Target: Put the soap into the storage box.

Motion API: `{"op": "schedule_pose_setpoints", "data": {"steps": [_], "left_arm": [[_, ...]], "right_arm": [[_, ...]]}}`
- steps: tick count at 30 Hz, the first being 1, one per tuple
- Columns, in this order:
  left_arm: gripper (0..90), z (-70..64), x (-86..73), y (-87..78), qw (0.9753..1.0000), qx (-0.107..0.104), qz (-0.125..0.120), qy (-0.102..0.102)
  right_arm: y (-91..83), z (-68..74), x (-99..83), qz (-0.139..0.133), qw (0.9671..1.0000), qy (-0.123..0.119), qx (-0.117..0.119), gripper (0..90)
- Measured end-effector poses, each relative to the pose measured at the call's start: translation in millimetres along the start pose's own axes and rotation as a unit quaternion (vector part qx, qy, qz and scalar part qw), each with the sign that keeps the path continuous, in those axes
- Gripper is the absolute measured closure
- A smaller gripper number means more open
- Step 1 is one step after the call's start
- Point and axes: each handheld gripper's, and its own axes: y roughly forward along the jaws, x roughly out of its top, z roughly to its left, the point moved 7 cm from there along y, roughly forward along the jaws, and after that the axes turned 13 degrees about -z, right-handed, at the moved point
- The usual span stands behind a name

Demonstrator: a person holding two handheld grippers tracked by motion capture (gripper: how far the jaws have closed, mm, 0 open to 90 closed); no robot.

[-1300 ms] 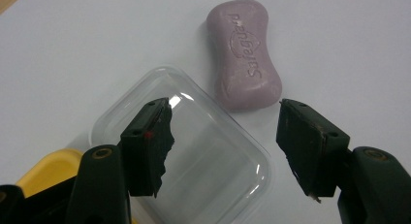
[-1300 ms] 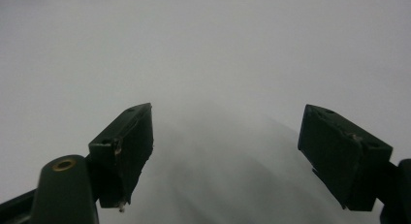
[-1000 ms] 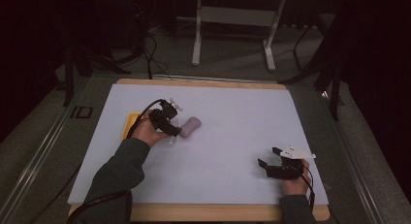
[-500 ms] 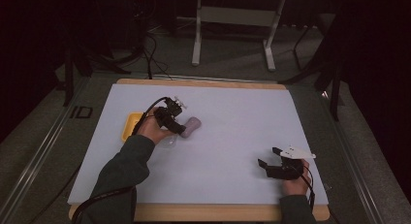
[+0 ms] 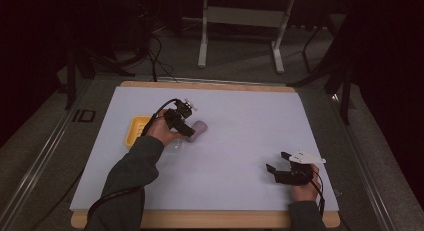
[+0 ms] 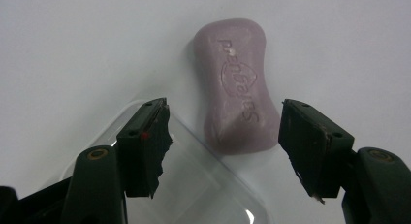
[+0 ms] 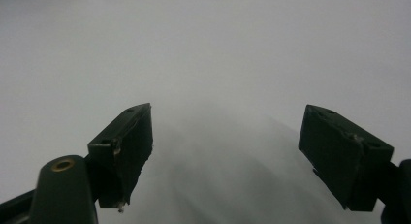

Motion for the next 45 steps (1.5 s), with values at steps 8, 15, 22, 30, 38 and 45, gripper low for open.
{"op": "schedule_pose_setpoints", "data": {"steps": [8,15,22,30,38,45], "left_arm": [[35.6,-0.7,4.1,7.7,1.0000,-0.004,0.007,-0.001],[35.2,-0.1,5.8,14.5,0.9998,-0.008,0.017,-0.004],[32.4,-1.2,6.6,25.3,0.9994,-0.018,0.024,-0.018],[31.6,-1.3,7.5,36.7,0.9988,-0.022,0.037,-0.023],[31.1,-0.7,5.5,48.4,0.9977,-0.026,0.053,-0.034],[33.2,-2.0,5.2,56.6,0.9970,-0.019,0.066,-0.036]], "right_arm": [[0.0,-0.1,0.1,-0.001,1.0000,0.001,0.000,19.5],[0.1,-0.2,0.0,0.000,1.0000,0.001,0.000,19.5],[0.1,-0.2,0.1,0.000,1.0000,0.002,0.000,19.5],[0.0,-0.2,0.1,0.000,1.0000,0.003,0.001,19.5],[-0.1,-0.2,0.0,0.000,1.0000,0.004,0.001,19.5],[-0.1,-0.3,0.0,0.000,1.0000,0.004,0.001,19.5]]}}
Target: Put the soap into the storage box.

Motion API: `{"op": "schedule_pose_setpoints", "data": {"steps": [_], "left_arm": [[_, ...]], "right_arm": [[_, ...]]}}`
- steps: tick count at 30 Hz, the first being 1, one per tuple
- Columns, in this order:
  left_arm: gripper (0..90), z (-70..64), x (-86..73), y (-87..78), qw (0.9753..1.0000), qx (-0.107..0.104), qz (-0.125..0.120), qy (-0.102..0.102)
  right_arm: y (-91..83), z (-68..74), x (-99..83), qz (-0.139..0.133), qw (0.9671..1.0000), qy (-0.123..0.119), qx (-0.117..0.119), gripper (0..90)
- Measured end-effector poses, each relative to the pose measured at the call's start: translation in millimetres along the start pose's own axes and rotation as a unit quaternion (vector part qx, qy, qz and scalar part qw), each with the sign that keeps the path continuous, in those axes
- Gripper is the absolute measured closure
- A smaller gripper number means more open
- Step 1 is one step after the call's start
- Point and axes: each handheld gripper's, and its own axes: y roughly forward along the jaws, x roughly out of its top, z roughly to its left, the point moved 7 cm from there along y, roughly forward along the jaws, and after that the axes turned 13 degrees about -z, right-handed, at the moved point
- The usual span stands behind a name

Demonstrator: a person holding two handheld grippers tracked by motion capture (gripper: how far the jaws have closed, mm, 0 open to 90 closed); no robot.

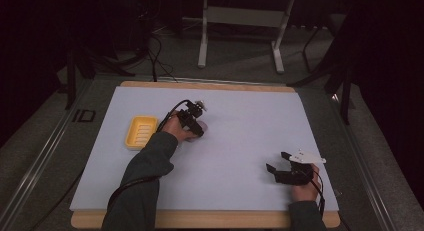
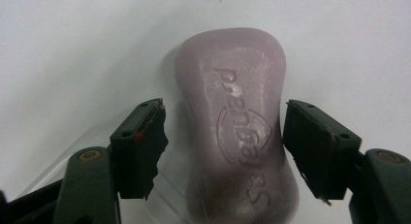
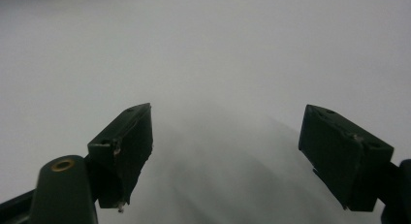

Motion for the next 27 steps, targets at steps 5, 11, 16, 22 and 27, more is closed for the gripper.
{"op": "schedule_pose_setpoints", "data": {"steps": [5,11,16,22,27], "left_arm": [[35.6,-2.6,-0.8,4.6,0.9999,0.001,0.014,0.003],[40.3,-4.3,0.0,6.2,0.9998,0.001,0.018,0.002],[43.9,-5.1,1.4,6.1,0.9996,0.002,0.027,-0.001],[49.0,-6.8,1.4,5.1,0.9993,0.002,0.036,-0.002],[49.5,-9.5,0.1,3.6,0.9989,0.001,0.047,0.003]], "right_arm": [[0.1,0.0,0.0,0.000,1.0000,0.000,0.000,19.5],[0.2,0.0,-0.1,0.000,1.0000,0.000,0.001,19.4],[0.2,0.0,-0.1,0.001,1.0000,0.000,0.001,19.3],[0.2,0.0,-0.1,0.001,1.0000,0.000,0.001,19.3],[0.3,0.1,-0.2,0.001,1.0000,-0.001,0.001,19.3]]}}
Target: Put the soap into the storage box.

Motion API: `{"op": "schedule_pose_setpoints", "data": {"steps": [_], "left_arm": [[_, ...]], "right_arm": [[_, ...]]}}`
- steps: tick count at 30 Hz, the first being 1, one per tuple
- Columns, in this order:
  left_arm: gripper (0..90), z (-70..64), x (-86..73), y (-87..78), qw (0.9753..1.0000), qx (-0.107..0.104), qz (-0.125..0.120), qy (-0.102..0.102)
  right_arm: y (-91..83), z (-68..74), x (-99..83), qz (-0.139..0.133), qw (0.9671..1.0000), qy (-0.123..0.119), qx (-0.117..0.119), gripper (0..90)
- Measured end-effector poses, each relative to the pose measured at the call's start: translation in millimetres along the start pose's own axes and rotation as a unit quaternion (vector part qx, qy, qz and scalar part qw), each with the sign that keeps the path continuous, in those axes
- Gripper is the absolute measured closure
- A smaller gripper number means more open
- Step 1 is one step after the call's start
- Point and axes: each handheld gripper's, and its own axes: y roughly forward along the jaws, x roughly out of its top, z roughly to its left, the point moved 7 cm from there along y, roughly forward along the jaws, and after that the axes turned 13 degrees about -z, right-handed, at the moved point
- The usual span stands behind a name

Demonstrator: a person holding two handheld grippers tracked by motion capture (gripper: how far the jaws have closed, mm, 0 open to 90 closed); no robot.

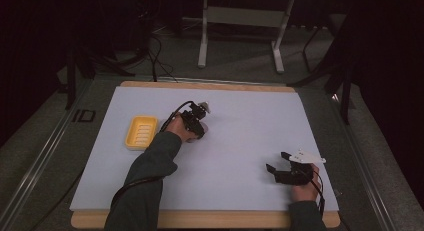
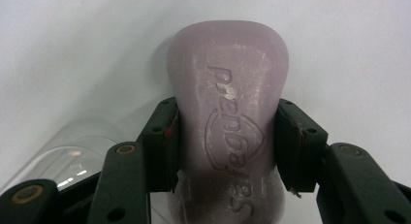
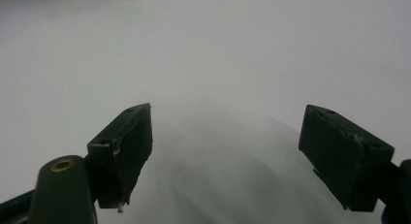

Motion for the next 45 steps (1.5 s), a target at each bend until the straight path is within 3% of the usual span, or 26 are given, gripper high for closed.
{"op": "schedule_pose_setpoints", "data": {"steps": [12,22,45], "left_arm": [[50.1,-5.8,0.3,-2.8,0.9993,0.012,0.021,0.029],[50.1,-5.6,2.8,-13.0,0.9994,0.009,0.017,0.030],[50.1,15.5,-5.5,-43.4,0.9998,0.021,-0.004,0.002]], "right_arm": [[-0.1,-0.1,0.1,0.000,1.0000,0.001,0.000,19.3],[-0.1,-0.2,0.1,-0.001,1.0000,0.001,-0.001,19.3],[-0.3,-0.4,0.2,-0.001,1.0000,0.002,-0.002,19.3]]}}
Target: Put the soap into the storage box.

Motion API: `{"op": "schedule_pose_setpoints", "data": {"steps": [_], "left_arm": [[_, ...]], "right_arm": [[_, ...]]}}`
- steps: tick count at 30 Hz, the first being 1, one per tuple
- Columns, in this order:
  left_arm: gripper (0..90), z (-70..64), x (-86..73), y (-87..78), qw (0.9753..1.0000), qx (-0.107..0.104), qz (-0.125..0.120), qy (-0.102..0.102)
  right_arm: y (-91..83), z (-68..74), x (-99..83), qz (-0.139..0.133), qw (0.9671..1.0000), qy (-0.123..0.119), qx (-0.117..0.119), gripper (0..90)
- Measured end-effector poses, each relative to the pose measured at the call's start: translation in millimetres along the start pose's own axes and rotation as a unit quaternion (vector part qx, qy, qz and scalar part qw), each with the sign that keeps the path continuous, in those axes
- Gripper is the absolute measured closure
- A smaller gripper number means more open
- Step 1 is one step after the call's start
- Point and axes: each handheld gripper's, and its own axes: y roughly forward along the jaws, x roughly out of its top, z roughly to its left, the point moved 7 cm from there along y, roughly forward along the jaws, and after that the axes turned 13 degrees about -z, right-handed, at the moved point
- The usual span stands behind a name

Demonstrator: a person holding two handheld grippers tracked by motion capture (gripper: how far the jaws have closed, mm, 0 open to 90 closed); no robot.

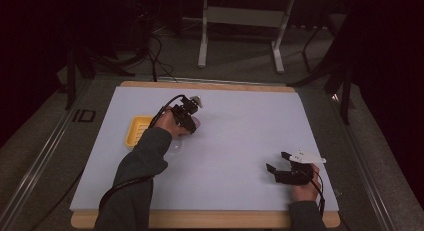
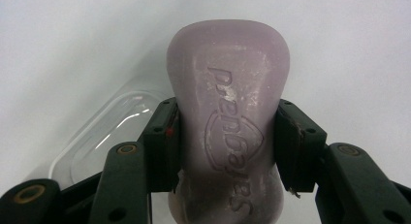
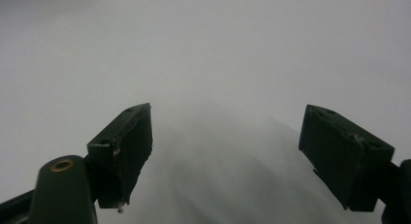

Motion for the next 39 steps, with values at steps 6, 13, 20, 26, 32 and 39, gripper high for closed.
{"op": "schedule_pose_setpoints", "data": {"steps": [6,13,20,26,32,39], "left_arm": [[50.1,1.0,-1.1,-3.7,1.0000,0.002,0.000,0.001],[50.1,3.5,-3.5,-8.9,1.0000,0.004,-0.001,-0.002],[50.1,7.8,-7.9,-14.7,1.0000,0.007,0.000,-0.006],[50.1,10.7,-11.4,-19.9,0.9999,0.008,-0.001,-0.009],[50.1,13.4,-14.4,-25.3,0.9999,0.009,-0.004,-0.013],[50.1,16.6,-18.6,-29.8,0.9998,0.012,-0.003,-0.014]], "right_arm": [[0.0,-0.1,0.1,-0.001,1.0000,0.000,0.000,19.3],[-0.1,-0.1,0.1,-0.001,1.0000,0.000,0.000,19.3],[-0.1,0.0,0.0,0.000,1.0000,0.000,0.000,19.3],[-0.1,-0.1,0.1,-0.001,1.0000,0.000,-0.001,19.3],[-0.2,-0.2,0.1,-0.001,1.0000,0.000,-0.001,19.3],[-0.2,-0.2,0.1,-0.001,1.0000,0.001,-0.001,19.2]]}}
